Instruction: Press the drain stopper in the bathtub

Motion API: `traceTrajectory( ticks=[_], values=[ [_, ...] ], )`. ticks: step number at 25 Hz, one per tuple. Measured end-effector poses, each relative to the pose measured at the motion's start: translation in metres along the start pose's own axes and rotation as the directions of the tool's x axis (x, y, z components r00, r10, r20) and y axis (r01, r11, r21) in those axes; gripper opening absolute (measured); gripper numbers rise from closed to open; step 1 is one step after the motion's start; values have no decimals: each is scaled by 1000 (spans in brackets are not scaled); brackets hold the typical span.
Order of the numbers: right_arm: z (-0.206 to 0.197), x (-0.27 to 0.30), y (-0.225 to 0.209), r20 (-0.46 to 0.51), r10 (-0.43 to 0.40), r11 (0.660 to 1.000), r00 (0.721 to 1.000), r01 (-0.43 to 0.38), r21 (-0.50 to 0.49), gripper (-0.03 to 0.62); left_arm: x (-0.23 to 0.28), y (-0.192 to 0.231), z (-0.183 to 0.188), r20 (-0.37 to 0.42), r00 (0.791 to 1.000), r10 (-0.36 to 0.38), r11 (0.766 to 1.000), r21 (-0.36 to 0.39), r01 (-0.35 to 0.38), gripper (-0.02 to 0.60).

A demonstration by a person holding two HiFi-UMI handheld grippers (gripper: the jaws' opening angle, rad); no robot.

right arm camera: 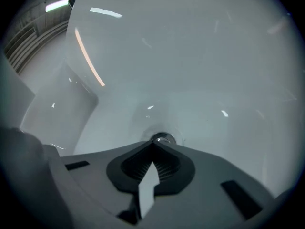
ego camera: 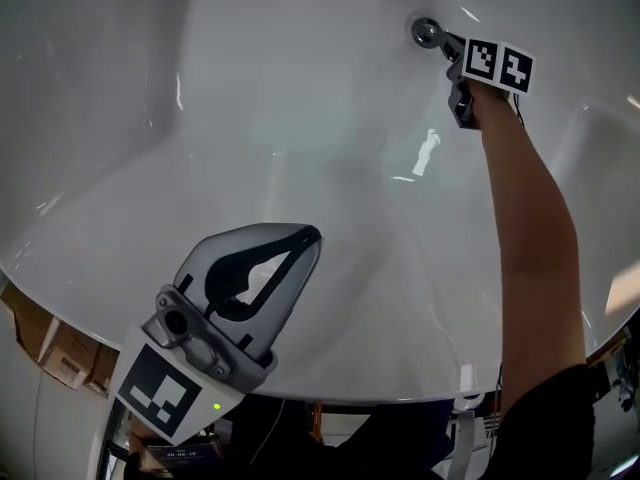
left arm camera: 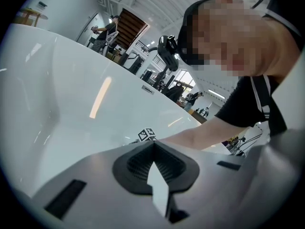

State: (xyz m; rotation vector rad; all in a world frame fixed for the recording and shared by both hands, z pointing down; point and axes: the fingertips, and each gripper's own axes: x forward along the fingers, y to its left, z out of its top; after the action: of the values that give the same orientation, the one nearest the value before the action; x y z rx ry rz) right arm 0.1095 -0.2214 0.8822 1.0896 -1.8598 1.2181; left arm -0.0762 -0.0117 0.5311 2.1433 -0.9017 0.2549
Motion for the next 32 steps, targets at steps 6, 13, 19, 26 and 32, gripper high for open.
traceTrajectory(
  ticks=[6, 13, 19, 26, 32],
  values=[
    [-13, 38, -13, -50, 5, 1000, 999, -4, 20, 17, 13, 14, -5, -42, 999, 6, 1000, -11, -6, 8],
    [-15, 59, -17, -76, 8, 1000, 997, -7, 14, 17, 15, 16, -10, -86, 996, 15, 1000, -5, -16, 8],
    [-15, 64, -16, -96, 10, 1000, 995, -11, -5, 17, 12, 13, -14, -92, 996, 5, 1000, -6, -5, 8],
    [-15, 62, -12, -134, 2, 1000, 991, -4, -11, 17, 10, 14, -19, -103, 995, 2, 1000, -27, -5, 8],
    [-15, 61, -12, -133, -45, 999, 990, 42, -24, 15, 10, 12, -20, -102, 995, -6, 999, -33, 3, 8]
  ],
)
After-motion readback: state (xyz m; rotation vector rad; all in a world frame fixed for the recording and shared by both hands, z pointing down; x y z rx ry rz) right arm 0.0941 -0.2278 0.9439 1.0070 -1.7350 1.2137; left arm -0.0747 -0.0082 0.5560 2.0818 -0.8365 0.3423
